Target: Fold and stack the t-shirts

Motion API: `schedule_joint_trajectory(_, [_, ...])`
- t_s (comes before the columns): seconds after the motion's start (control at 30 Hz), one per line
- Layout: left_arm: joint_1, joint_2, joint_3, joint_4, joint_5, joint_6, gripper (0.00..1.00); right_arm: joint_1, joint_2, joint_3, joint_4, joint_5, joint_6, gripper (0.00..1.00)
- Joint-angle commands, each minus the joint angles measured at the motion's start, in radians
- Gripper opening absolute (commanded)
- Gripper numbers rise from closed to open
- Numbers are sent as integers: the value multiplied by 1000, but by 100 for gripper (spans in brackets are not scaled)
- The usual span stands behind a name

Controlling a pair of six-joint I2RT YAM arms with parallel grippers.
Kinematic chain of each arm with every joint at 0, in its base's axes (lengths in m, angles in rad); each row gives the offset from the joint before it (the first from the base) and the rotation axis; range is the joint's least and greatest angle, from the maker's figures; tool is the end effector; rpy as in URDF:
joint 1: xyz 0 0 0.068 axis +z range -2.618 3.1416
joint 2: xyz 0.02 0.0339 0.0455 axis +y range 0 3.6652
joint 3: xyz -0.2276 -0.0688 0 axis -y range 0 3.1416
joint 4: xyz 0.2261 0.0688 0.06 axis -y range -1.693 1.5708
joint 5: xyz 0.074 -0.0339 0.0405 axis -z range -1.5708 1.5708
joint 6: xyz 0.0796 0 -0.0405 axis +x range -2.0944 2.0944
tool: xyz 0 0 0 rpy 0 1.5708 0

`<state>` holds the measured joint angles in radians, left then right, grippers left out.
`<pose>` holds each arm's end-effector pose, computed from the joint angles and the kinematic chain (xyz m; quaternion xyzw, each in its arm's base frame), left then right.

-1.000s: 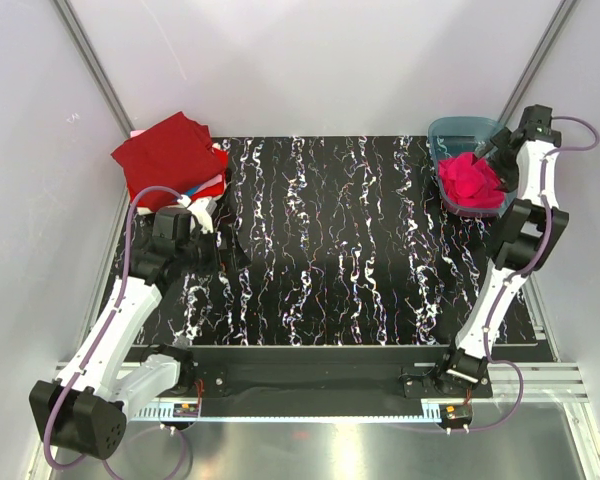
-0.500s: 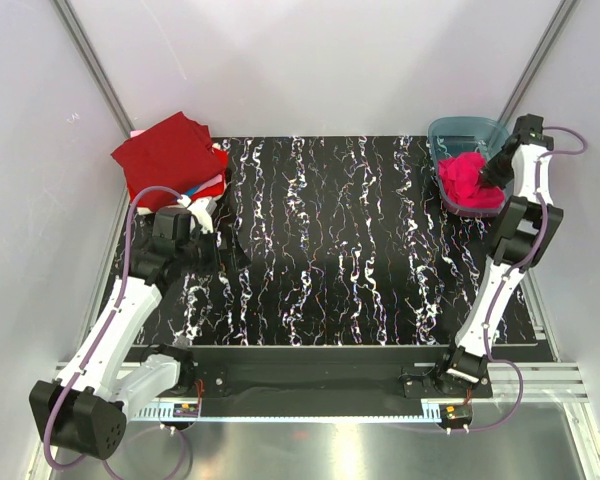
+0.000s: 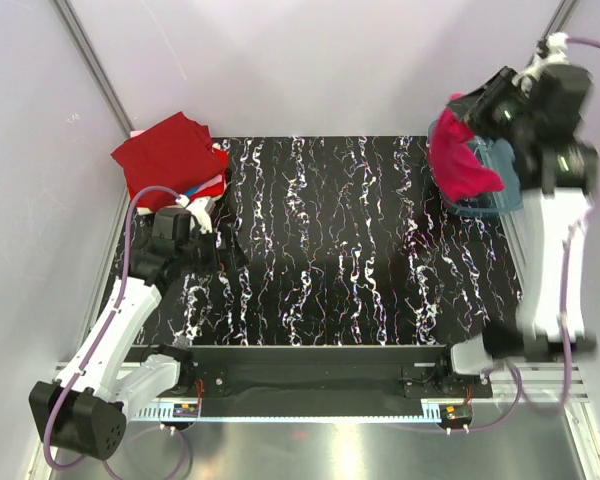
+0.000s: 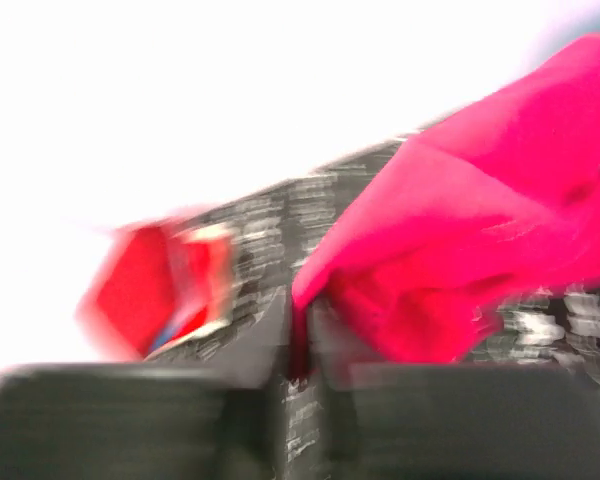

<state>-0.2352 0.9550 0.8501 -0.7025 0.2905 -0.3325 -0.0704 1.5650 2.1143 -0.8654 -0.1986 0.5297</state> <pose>0.2121 -0.0743 0.2267 0.0092 0.9198 -0.2322 0.3162 0.3250 -0.0072 0.4631 0.1825 0.7868 0.2111 0.5505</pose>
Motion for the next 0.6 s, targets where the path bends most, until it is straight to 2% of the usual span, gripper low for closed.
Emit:
schedule_joint_trajectory(0.0, [-4, -24, 21, 23, -31, 9, 99, 3, -170, -201, 58, -206, 44, 59])
schedule_joint_trajectory(0.03, [-4, -22, 21, 21, -37, 7, 99, 4, -189, -323, 65, -228, 32, 89])
schedule_joint_trajectory(0.07, [-4, -22, 21, 20, -42, 6, 99, 9, -201, -376, 39, -228, 9, 99])
schedule_joint_trajectory(0.17, [-4, -19, 23, 15, -48, 6, 99, 9, -236, -561, -27, -154, -59, 99])
schedule_joint_trajectory(0.23, [-6, -19, 24, 17, -54, 4, 99, 9, -321, -728, 26, -130, -44, 100])
schedule_joint_trajectory(0.4, [-4, -27, 27, 11, -76, 0, 99, 9, -480, -925, 68, -104, 6, 100])
schedule_joint_trajectory(0.57, [-4, -64, 21, 21, -90, -11, 99, 12, -520, -1119, 121, -137, 33, 100])
